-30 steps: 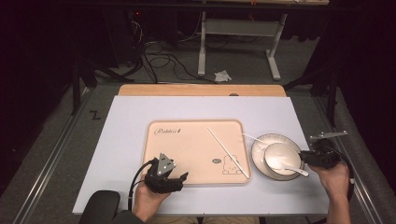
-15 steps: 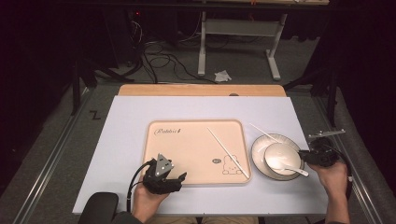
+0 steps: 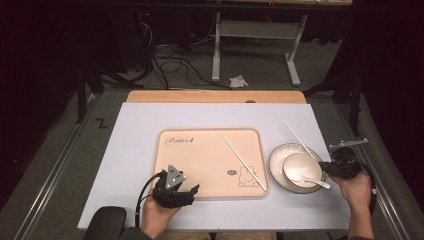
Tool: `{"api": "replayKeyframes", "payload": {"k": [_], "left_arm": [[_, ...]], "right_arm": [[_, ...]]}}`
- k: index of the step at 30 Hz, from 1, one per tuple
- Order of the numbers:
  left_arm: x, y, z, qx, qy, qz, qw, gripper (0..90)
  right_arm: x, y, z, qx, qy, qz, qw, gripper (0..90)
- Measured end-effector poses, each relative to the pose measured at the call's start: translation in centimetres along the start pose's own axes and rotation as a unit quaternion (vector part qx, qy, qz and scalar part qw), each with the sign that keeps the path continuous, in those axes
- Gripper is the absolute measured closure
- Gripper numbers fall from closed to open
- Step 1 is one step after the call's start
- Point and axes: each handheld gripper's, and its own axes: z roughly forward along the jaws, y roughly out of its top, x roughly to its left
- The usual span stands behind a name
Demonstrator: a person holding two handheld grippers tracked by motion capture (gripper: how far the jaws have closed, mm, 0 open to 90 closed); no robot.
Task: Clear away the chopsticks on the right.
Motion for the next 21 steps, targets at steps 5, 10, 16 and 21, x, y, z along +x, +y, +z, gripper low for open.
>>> {"api": "replayKeyframes", "payload": {"k": [5,10,16,21], "left_arm": [[0.0,0.0,-0.1,0.000,0.003,0.000,1.0000,29.4],[0.0,0.0,0.1,0.002,0.001,-0.002,1.0000,29.0],[0.1,-0.1,0.2,0.006,-0.001,-0.006,1.0000,28.8],[0.2,-0.1,0.2,0.007,-0.001,-0.008,0.9999,28.8]], "right_arm": [[-0.1,0.0,0.0,-0.004,0.003,0.009,0.9999,85.6],[-0.2,0.0,-0.6,-0.023,0.008,0.026,0.9994,85.7],[-0.3,0.0,-1.4,-0.050,0.013,0.035,0.9980,85.8],[0.2,0.2,-2.2,-0.068,0.012,0.030,0.9972,85.8]]}}
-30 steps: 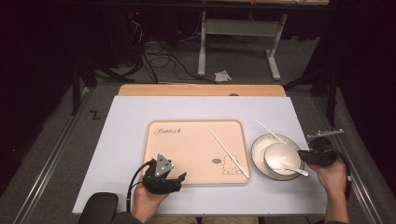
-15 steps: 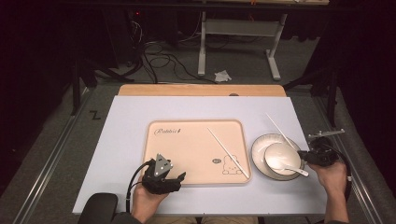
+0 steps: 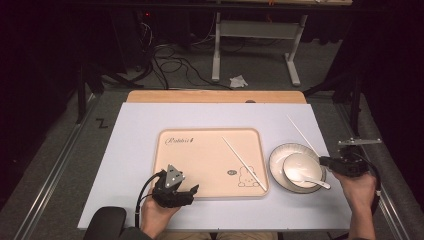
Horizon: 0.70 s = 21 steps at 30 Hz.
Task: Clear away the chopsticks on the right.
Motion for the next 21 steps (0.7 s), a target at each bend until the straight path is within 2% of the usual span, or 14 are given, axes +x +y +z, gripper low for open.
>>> {"api": "replayKeyframes", "payload": {"k": [6,14,21], "left_arm": [[0.3,0.0,0.2,0.009,0.005,-0.019,0.9998,29.3],[0.1,0.1,0.5,0.015,0.008,-0.005,0.9998,29.1],[0.0,0.4,1.1,0.024,0.006,-0.002,0.9997,29.2]], "right_arm": [[0.9,0.5,-1.1,-0.021,0.000,-0.013,0.9997,85.8],[2.8,1.2,-3.0,-0.051,0.001,-0.039,0.9979,85.8],[4.5,1.3,-3.6,-0.061,0.020,-0.055,0.9964,85.8]]}}
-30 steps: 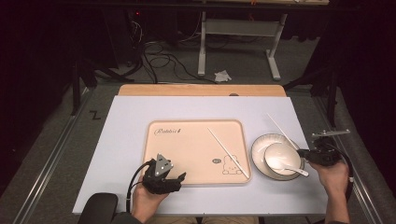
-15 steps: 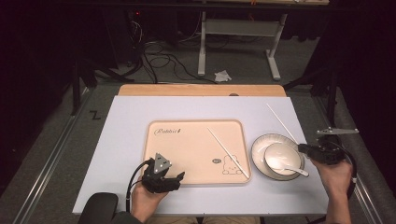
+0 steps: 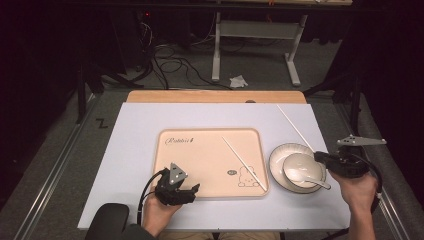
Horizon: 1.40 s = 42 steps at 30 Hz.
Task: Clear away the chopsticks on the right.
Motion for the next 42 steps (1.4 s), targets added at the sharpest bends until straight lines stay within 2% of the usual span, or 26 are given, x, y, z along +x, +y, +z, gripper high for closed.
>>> {"api": "replayKeyframes", "payload": {"k": [11,20,35,38,42], "left_arm": [[-0.4,0.8,1.2,0.006,-0.015,0.014,0.9998,29.5],[-0.8,1.4,1.9,0.008,-0.028,0.029,0.9991,29.6],[-1.0,1.9,2.3,0.004,-0.040,0.039,0.9984,29.9],[-1.0,1.9,2.4,0.003,-0.040,0.039,0.9984,30.0],[-1.2,1.8,2.2,-0.001,-0.038,0.043,0.9984,30.1]], "right_arm": [[3.7,-0.1,0.1,0.010,0.013,-0.023,0.9996,85.8],[6.3,-0.1,0.4,0.017,0.023,-0.031,0.9991,85.8],[10.8,0.2,4.0,0.061,0.038,-0.063,0.9954,85.7],[11.8,0.5,5.0,0.071,0.034,-0.081,0.9936,85.7],[12.7,0.5,6.2,0.087,0.025,-0.090,0.9917,85.7]]}}
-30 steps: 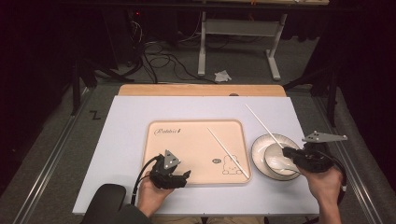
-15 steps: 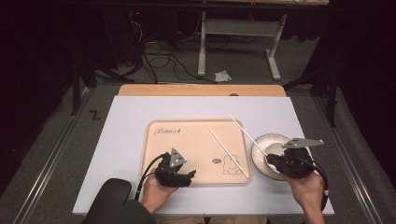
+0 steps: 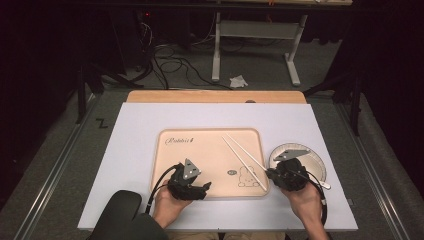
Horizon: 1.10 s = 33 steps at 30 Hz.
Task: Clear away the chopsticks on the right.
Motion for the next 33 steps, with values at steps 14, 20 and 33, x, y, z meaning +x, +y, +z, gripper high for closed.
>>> {"api": "replayKeyframes", "payload": {"k": [14,20,33], "left_arm": [[0.0,-0.2,-0.8,-0.010,0.011,0.001,0.9999,30.3],[0.1,-0.5,-1.0,-0.013,0.017,-0.002,0.9998,30.2],[0.5,-1.1,-1.8,-0.015,0.034,-0.017,0.9992,30.2]], "right_arm": [[0.3,0.4,2.5,0.034,-0.035,0.003,0.9988,85.7],[0.3,0.6,3.3,0.048,-0.033,0.002,0.9983,85.6],[0.6,1.3,5.2,0.079,-0.030,-0.012,0.9963,85.5]]}}
